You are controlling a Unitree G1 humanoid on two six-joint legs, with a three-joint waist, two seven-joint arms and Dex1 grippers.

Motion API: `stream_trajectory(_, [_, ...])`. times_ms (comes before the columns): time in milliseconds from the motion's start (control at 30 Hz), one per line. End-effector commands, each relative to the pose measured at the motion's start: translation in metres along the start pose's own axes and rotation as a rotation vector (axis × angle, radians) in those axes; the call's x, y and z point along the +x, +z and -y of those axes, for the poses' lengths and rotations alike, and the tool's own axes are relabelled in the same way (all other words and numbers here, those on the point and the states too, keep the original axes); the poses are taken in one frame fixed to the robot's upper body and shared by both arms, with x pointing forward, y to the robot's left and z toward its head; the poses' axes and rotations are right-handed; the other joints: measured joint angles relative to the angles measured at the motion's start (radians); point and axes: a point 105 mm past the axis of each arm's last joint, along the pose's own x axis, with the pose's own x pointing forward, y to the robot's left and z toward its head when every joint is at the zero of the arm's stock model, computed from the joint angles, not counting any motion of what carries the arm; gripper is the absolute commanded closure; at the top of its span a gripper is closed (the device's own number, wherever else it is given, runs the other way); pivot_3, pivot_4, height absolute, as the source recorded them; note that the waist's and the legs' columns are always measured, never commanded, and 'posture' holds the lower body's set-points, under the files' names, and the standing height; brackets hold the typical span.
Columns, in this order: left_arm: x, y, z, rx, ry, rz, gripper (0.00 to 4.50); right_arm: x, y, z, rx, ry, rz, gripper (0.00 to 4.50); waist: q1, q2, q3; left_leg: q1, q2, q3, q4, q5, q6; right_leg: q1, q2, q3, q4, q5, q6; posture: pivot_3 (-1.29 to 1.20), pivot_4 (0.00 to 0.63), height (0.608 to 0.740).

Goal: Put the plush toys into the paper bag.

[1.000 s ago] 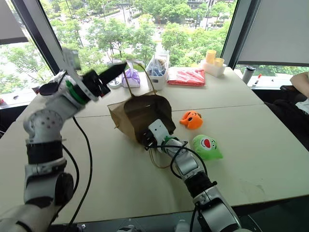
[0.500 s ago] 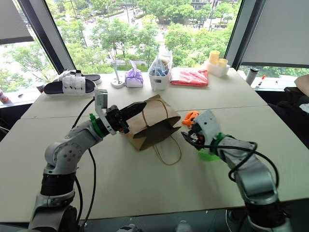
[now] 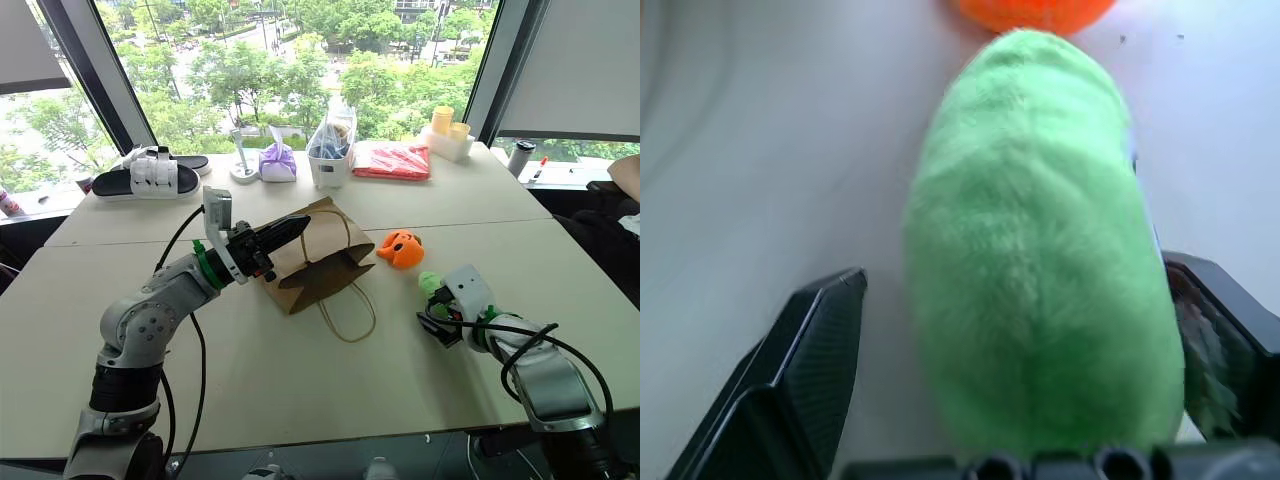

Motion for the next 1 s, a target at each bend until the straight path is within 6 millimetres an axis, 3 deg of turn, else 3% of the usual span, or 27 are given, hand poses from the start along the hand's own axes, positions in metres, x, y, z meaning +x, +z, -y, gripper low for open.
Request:
stream_trajectory(33, [-0.001, 0.019, 0.002, 0.06, 0.005, 0.051, 4.5, 0.001, 0.005, 0.009, -0.036, -0.042, 0.027, 1.92, 0.001, 0.0, 0.0, 0.0, 0.0, 0.0, 0.0, 0.0, 0.0, 0.0, 0.0, 0.0, 0.0, 0.0, 0.0, 0.0, 0.15, 0.74])
stream_trajectory(200, [-0.003, 0.021, 0.0, 0.062, 0.022, 0.06, 4.5, 0.0, 0.018, 0.009, -0.022, -0.048, 0.085, 4.4, 0.0, 0.0, 0.0, 0.0, 0.0, 0.0, 0.0, 0.0, 0.0, 0.0, 0.0, 0.0, 0.0, 0.0, 0.0, 0.0, 0.15, 0.74])
stream_trajectory(300, [-0.002, 0.025, -0.001, 0.064, 0.026, 0.067, 4.5, -0.005, 0.039, -0.005, -0.022, 0.026, 0.162, 4.45, 0.0, 0.0, 0.0, 0.0, 0.0, 0.0, 0.0, 0.0, 0.0, 0.0, 0.0, 0.0, 0.0, 0.0, 0.0, 0.0, 0.15, 0.74])
stream_trajectory(433, [0.0, 0.032, 0.0, 0.051, 0.025, 0.085, 4.5, -0.02, 0.084, -0.051, -0.052, 0.262, 0.334, 4.45, -0.002, 0.0, 0.0, 0.0, 0.0, -0.001, 0.0, 0.0, 0.0, 0.0, 0.0, 0.0, 0.0, 0.0, 0.0, 0.0, 0.15, 0.74])
stream_trajectory(567, [0.003, 0.036, 0.003, 0.049, 0.006, 0.089, 4.5, -0.017, 0.1, -0.087, -0.073, 0.403, 0.373, 4.45, 0.0, 0.0, 0.0, 0.0, 0.0, -0.002, 0.0, 0.0, 0.0, 0.0, 0.0, 0.0, 0.0, 0.0, 0.0, 0.0, 0.15, 0.74])
stream_trajectory(733, [0.006, 0.039, 0.009, 0.037, -0.029, 0.086, 4.5, 0.008, 0.11, -0.116, -0.099, 0.458, 0.396, 4.45, 0.0, -0.001, 0.001, -0.001, -0.001, -0.002, 0.0, 0.0, 0.0, 0.0, 0.0, 0.0, -0.001, 0.0, 0.0, 0.0, 0.15, 0.74])
stream_trajectory(900, [0.003, 0.034, 0.01, 0.018, -0.029, 0.069, 4.5, 0.042, 0.141, -0.129, -0.107, 0.421, 0.472, 4.45, -0.008, -0.001, 0.001, 0.0, 0.0, -0.001, -0.002, 0.004, -0.007, -0.002, 0.0, 0.0, 0.0, 0.0, 0.0, 0.0, 0.15, 0.74])
stream_trajectory(1000, [0.002, 0.032, 0.008, 0.005, -0.01, 0.071, 4.5, 0.053, 0.154, -0.136, -0.094, 0.44, 0.509, 4.45, -0.004, -0.001, 0.001, -0.001, 0.0, -0.002, -0.002, 0.004, -0.008, -0.002, 0.0, 0.0, 0.0, 0.0, 0.0, 0.0, 0.15, 0.74])
